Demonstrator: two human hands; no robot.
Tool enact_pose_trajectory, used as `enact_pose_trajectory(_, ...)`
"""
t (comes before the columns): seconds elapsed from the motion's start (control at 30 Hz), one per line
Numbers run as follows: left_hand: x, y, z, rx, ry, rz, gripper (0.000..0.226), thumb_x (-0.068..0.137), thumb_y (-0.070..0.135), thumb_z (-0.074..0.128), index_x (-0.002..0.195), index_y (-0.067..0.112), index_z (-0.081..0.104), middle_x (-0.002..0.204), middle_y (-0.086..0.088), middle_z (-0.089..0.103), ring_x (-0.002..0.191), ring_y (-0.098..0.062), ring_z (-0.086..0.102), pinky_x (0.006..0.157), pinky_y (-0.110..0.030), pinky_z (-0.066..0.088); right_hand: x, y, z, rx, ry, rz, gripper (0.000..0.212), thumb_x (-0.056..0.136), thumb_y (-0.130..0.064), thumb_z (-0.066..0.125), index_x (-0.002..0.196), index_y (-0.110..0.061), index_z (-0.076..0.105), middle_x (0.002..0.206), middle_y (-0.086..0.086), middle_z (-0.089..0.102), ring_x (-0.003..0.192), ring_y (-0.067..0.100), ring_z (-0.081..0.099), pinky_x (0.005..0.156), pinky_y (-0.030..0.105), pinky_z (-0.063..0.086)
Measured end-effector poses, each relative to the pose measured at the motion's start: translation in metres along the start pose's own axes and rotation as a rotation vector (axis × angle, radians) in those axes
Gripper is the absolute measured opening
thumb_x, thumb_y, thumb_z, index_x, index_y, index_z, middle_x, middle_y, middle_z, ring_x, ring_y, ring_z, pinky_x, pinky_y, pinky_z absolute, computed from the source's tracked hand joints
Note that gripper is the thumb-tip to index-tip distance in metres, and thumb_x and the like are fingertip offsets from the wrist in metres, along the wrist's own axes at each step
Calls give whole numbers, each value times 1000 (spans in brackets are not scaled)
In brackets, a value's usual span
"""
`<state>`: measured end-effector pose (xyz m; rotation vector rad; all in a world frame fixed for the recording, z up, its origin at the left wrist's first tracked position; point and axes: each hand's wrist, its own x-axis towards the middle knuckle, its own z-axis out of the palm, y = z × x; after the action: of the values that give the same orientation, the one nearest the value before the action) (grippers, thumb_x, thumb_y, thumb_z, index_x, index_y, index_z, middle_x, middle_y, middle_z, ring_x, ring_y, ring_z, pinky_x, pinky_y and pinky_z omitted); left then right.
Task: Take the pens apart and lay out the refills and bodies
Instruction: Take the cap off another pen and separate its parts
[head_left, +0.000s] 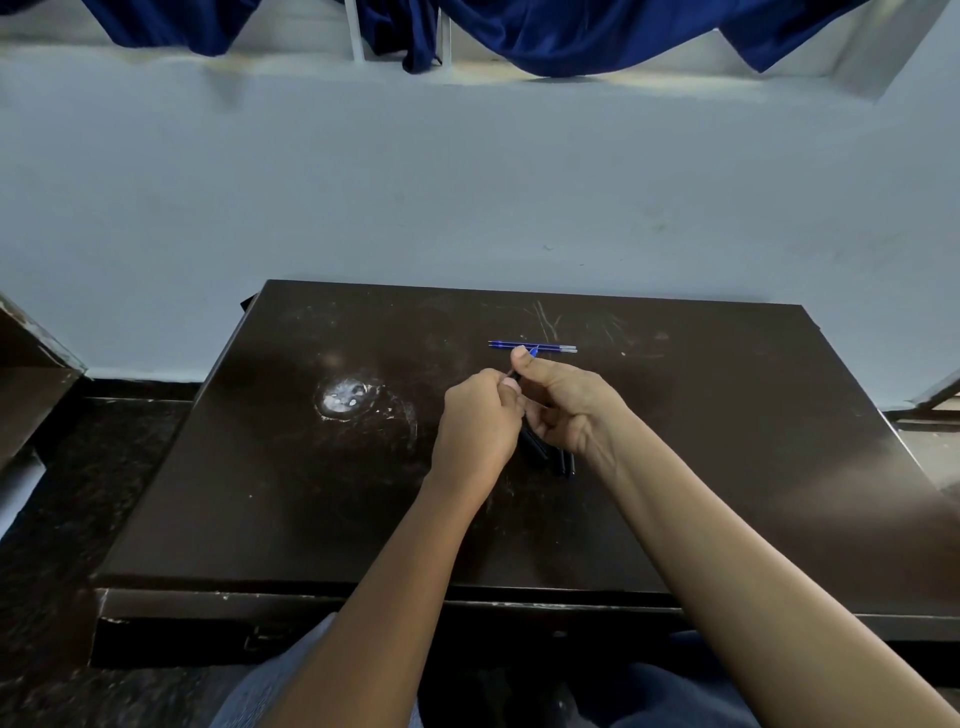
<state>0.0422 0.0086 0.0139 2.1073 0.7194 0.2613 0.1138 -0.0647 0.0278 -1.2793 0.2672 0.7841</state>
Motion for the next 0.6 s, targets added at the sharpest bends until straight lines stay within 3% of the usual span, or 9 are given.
enact_pose_trajectory(0.1, 0, 0, 0, 2, 14, -15, 27, 97, 19, 39, 92, 11, 65, 94, -7, 68, 69, -13, 57, 53, -20, 39, 2, 5, 2, 1, 49, -53, 16, 81, -14, 74, 74, -5, 63, 69, 7, 61, 37, 7, 58, 35, 13, 39)
enact_pose_trajectory(0.23, 5, 8, -1, -146, -16, -156, 28, 96, 20, 40, 80, 20, 62, 91, -3, 64, 70, -11, 52, 56, -22, 36, 7, 7, 3, -87, 22, -168, 15, 82, -18, 72, 70, -10, 67, 75, 9, 61, 49, 11, 50, 60, 21, 43)
enact_pose_trajectory(0.33, 9, 8, -1, -292, -53, -222, 34, 95, 23, 42, 66, 24, 59, 78, 1, 54, 63, -12, 44, 64, -25, 37, 6, 6, 2, -80, -50, -209, 15, 85, -14, 67, 71, -8, 67, 71, 7, 59, 44, 7, 48, 54, 17, 41)
enact_pose_trajectory(0.4, 8, 8, -4, -399, -108, -278, 35, 96, 23, 42, 65, 22, 57, 66, 3, 49, 50, -9, 38, 48, -21, 34, 6, 6, 1, -54, -89, -230, 12, 86, -10, 64, 76, -6, 67, 73, 7, 60, 48, 9, 48, 51, 17, 43)
enact_pose_trajectory(0.47, 8, 10, -8, -655, -227, -408, 35, 98, 23, 41, 67, 18, 56, 55, 5, 43, 35, -3, 29, 30, -16, 22, 6, 5, 1, 5, -130, -236, 11, 89, -6, 59, 82, -3, 67, 75, 6, 64, 50, 9, 49, 51, 18, 47)
enact_pose_trajectory(0.53, 7, 14, -14, -992, -361, -554, 36, 100, 26, 40, 69, 16, 55, 48, 8, 40, 29, 0, 24, 25, -13, 16, 5, 4, 2, 73, -174, -227, 15, 93, -4, 52, 89, 0, 66, 79, 6, 66, 48, 8, 50, 48, 19, 49)
enact_pose_trajectory(0.6, 7, 14, -16, -1033, -374, -527, 34, 101, 26, 39, 72, 15, 55, 49, 7, 40, 30, 1, 24, 26, -13, 16, 5, 2, 3, 91, -223, -206, 18, 95, -4, 47, 97, 0, 65, 87, 7, 69, 48, 7, 50, 46, 20, 49)
